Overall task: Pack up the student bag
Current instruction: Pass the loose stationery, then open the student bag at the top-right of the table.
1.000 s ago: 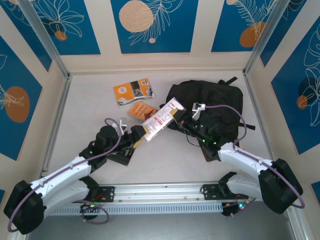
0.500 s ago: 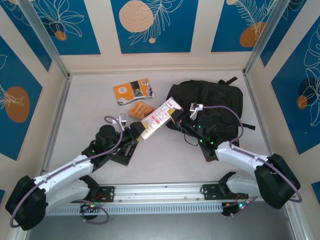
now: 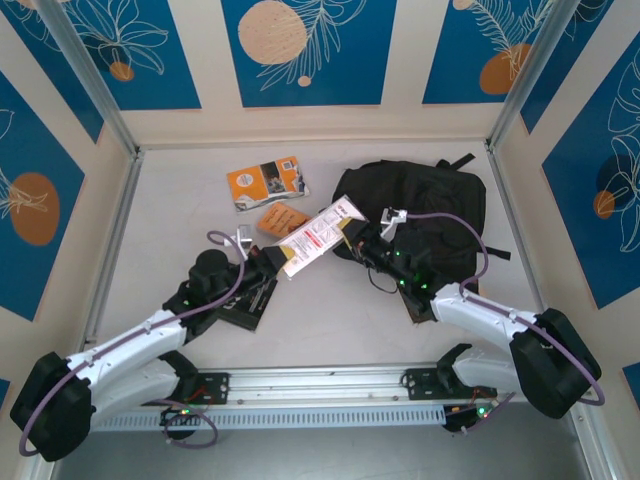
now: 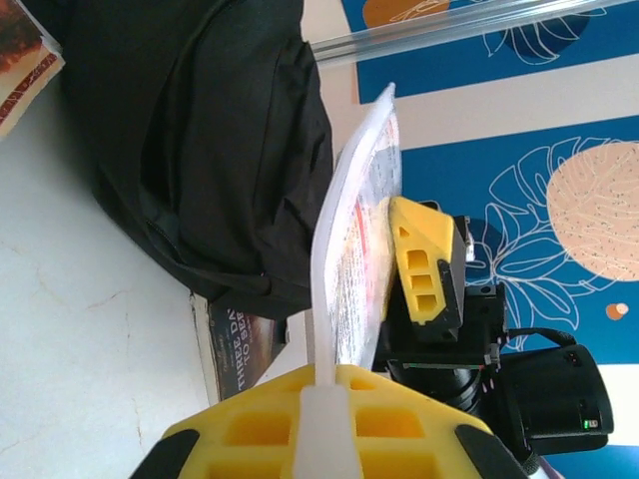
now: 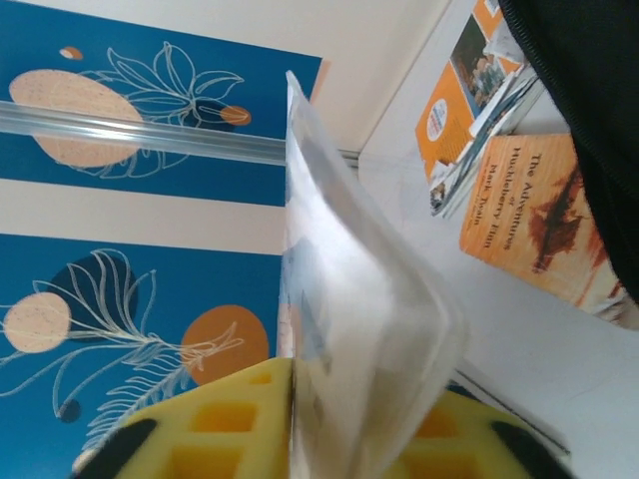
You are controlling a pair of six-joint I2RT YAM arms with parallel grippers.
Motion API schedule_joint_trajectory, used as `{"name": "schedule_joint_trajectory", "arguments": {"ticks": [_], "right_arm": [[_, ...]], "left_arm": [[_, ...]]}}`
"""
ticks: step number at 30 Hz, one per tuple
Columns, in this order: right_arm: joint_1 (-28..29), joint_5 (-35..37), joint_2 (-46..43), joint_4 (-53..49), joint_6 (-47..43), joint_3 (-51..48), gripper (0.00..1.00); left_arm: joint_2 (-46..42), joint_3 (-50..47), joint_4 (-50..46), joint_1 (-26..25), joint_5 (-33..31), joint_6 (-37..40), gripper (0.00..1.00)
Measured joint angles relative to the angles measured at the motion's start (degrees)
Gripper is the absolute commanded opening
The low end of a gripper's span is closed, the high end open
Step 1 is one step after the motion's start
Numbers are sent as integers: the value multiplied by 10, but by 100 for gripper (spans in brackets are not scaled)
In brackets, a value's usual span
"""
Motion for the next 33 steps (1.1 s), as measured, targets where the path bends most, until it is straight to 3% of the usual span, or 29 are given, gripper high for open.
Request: {"name": "schedule_joint_trajectory", "arguments": {"ticks": [3,8,12,15,20,25,33], "right_arm": [[0,9,-23,-87,-21,13,61],[-41,54,-72,-310,-58,109,57],[-82,83,-52,-449,-112,207,54],[-94,100,13,-541,-157,296,54],[-89,122,147,-658,-221,435,63],[-67,158,258,-750,-264,563,70],[-30,230,432,-886,-289,805,73]], "left_arm": [[-25,3,-40,0,-10,16,0],[-127,12,-191,5,-76,64,0],[-194,54,-325,8,-143,115,0],[-204,88,-393,9,-182,145,0],[-188,97,-448,9,-202,164,0],[-173,97,-470,9,-203,174,0],[-166,97,-473,10,-201,189,0]]}}
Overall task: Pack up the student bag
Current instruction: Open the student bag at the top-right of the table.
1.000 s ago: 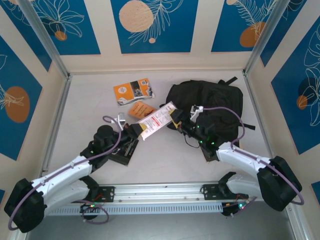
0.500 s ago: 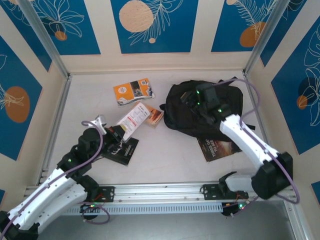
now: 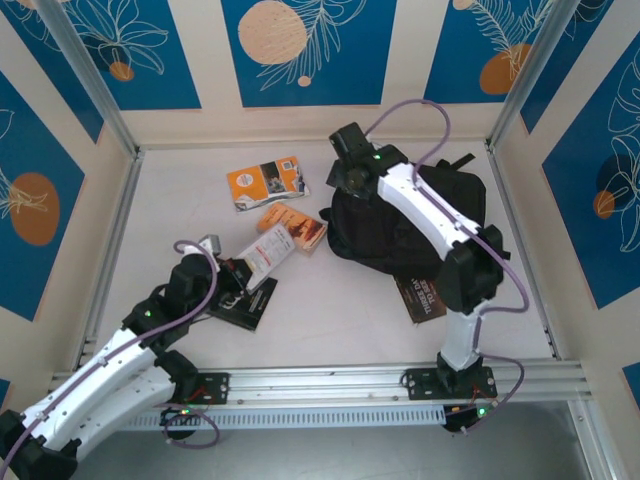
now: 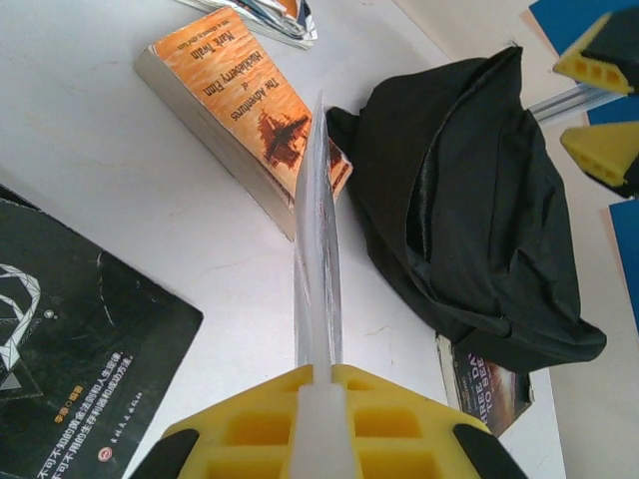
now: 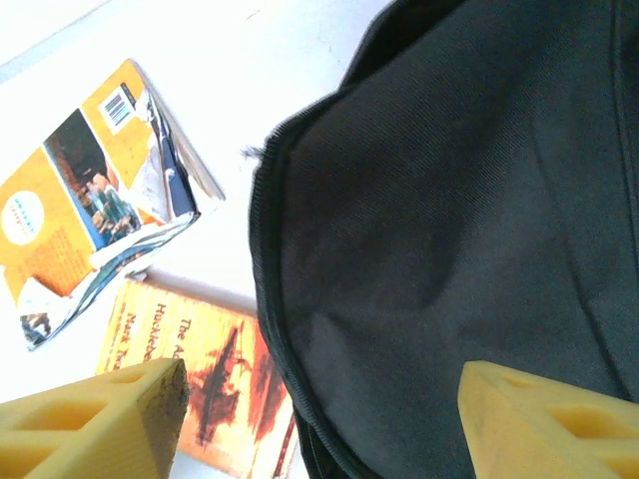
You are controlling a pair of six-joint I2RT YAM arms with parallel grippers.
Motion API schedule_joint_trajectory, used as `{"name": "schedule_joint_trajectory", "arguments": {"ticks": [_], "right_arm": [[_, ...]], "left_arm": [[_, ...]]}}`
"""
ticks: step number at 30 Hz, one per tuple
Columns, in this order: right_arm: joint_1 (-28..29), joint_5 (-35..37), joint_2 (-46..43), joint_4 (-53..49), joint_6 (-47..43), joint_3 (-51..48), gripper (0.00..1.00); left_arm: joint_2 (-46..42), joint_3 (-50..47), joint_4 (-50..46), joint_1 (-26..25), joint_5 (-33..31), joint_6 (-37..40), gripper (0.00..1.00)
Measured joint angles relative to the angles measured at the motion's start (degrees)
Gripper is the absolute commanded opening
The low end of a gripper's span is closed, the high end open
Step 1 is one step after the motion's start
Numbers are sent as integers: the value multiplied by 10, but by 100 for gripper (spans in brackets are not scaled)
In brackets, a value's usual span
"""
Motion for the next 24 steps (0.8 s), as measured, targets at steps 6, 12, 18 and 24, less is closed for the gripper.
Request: {"name": "schedule_joint_trajectory", "arguments": {"ticks": [6,12,18,24], "right_arm": [[9,33,124,-104,1,164,72],[12,68,230,-195,3,318,65],[16,108,336,-309,14,502,47],[19,127,433,-377,15,676,34]], "left_arm": [[1,0,-2,3,3,7,0],[8,0,-2,10,13,15,0],[10,0,-2,24,25,15,0],[10,0,-2,38,38,19,0]]}}
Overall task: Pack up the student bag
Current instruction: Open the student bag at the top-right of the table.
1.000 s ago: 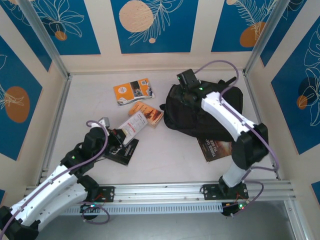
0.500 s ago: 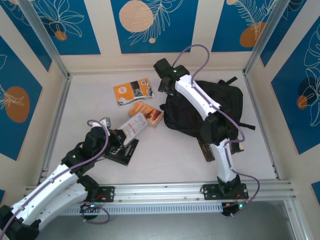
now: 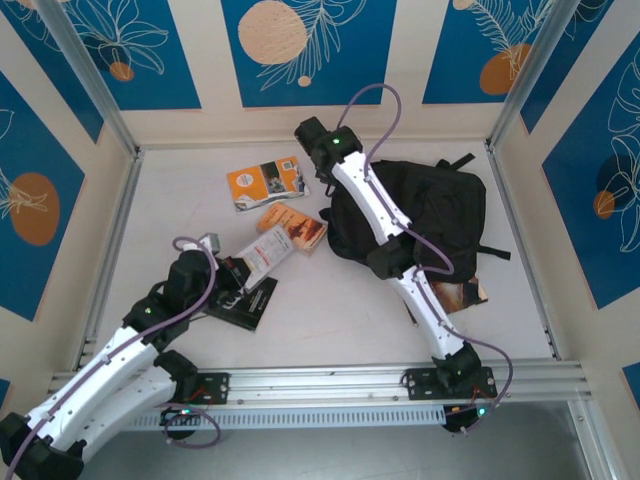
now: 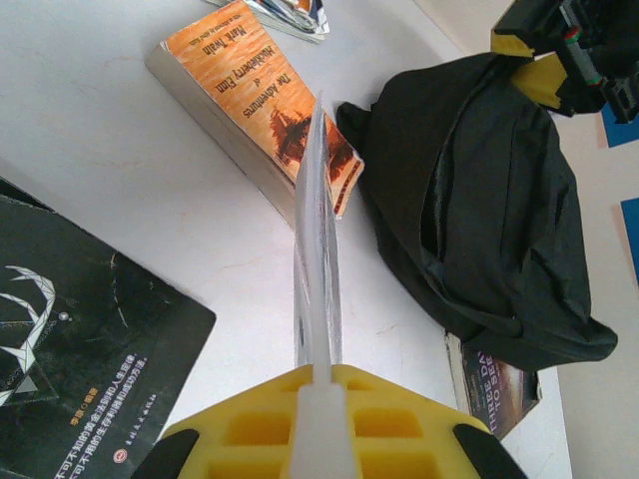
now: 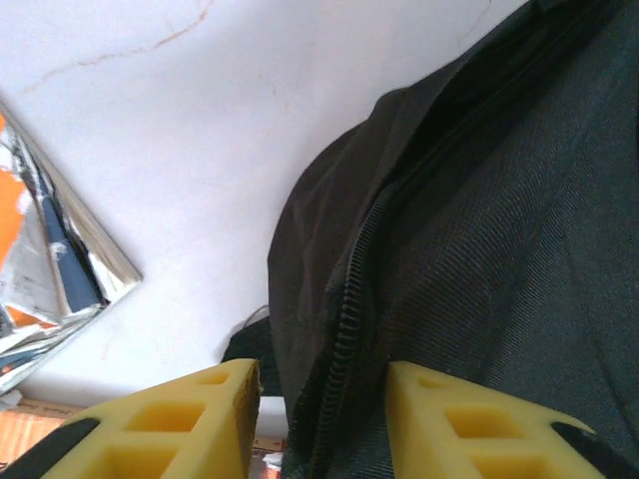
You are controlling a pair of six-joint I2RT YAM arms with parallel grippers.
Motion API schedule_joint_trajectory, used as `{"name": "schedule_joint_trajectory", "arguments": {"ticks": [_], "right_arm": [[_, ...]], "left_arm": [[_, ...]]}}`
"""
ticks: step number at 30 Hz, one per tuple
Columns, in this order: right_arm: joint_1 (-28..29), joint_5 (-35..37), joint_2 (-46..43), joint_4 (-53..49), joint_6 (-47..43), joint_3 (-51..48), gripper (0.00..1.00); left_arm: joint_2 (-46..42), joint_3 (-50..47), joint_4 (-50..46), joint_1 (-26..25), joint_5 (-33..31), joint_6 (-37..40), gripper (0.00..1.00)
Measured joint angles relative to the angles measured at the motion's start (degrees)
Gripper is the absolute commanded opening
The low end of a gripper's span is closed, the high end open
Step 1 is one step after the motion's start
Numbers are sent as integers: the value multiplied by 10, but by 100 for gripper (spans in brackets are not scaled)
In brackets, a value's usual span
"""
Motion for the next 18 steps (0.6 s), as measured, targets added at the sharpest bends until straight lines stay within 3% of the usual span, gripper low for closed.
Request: {"name": "schedule_joint_trajectory", "arguments": {"ticks": [5,14,18], "right_arm": [[0,7,17,-19,-1,18,28],[4,35,18,-30,-10,18,2],[12,68,18,-31,-27,18,0]], "left_arm": [[1,0,0,8,8,6,0],[1,0,-2,12,16,7,0],[1,0,-5,13,18,8,0]]}}
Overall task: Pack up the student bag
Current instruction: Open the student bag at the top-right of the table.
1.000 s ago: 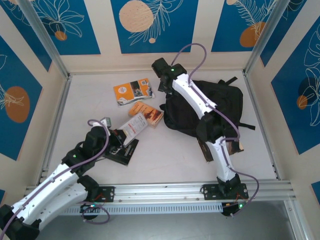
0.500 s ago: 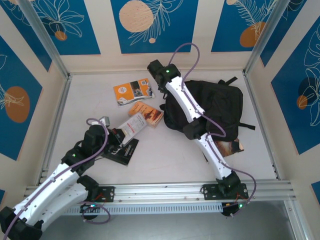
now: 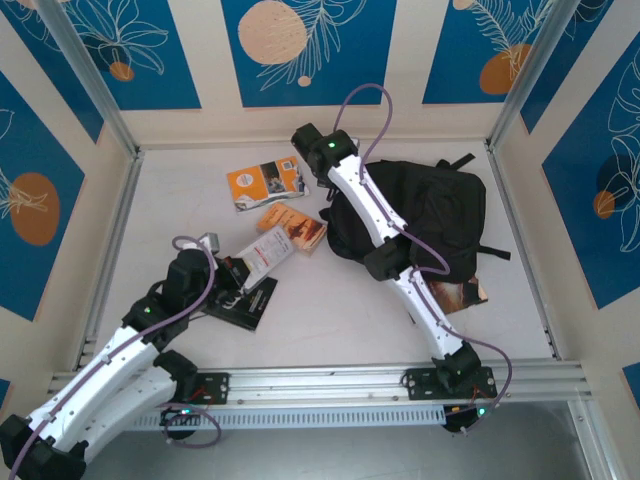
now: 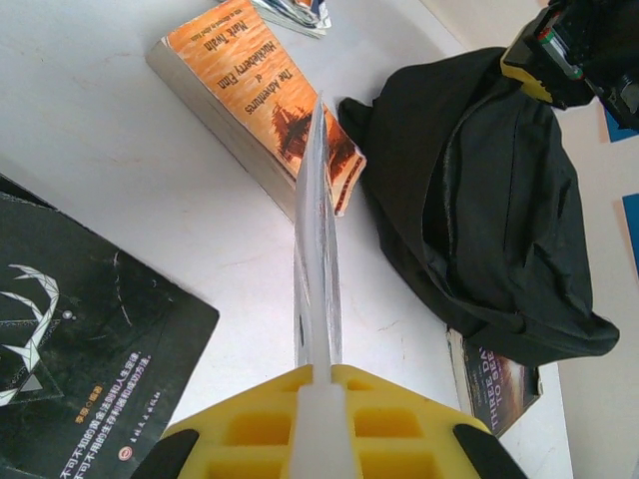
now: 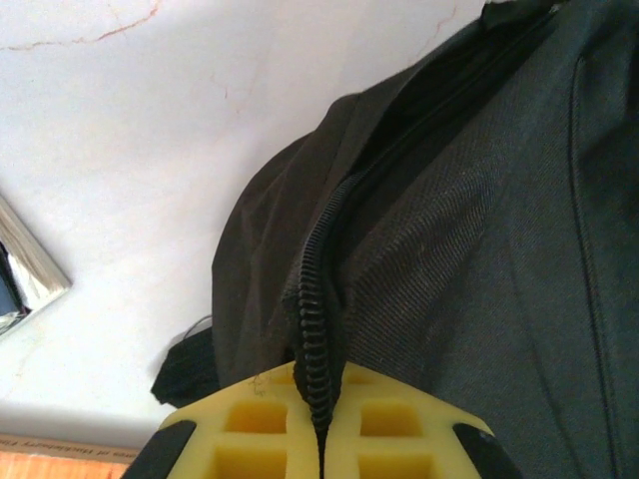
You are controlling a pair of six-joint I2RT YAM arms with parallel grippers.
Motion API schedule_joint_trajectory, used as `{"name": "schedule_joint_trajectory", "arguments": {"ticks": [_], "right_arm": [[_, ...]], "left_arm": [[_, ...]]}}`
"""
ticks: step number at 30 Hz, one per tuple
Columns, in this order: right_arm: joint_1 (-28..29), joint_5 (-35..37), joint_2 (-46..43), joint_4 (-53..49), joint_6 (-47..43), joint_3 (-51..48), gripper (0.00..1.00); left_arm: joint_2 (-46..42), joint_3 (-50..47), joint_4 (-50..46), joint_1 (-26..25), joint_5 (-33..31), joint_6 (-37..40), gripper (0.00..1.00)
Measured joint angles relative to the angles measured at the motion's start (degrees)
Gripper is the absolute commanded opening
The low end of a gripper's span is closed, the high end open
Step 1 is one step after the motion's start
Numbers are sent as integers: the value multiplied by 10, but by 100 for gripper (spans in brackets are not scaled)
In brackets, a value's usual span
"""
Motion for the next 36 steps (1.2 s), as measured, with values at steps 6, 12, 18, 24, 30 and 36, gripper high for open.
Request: {"name": "schedule_joint_trajectory", "arguments": {"ticks": [6,12,18,24,30,36], "right_arm": [[14,50,-50,0,-25,-56,0],[16,71,-176,0,-33,-180,0],[24,87,-292,0,-28,-326,0],[47,99,-348,31,-65,-529,0],[65,43,-425,191,-176,-766,0],[12,-99,-550,309,-279,-844,0]], "left_arm": [[6,13,-24,1,0,3,0],[9,18,-32,1,7,13,0],[33,18,-37,1,30,18,0],[56,37,-47,1,59,35,0],[54,71,-66,1,70,63,0],[73,116,-88,1,93,98,0]]}}
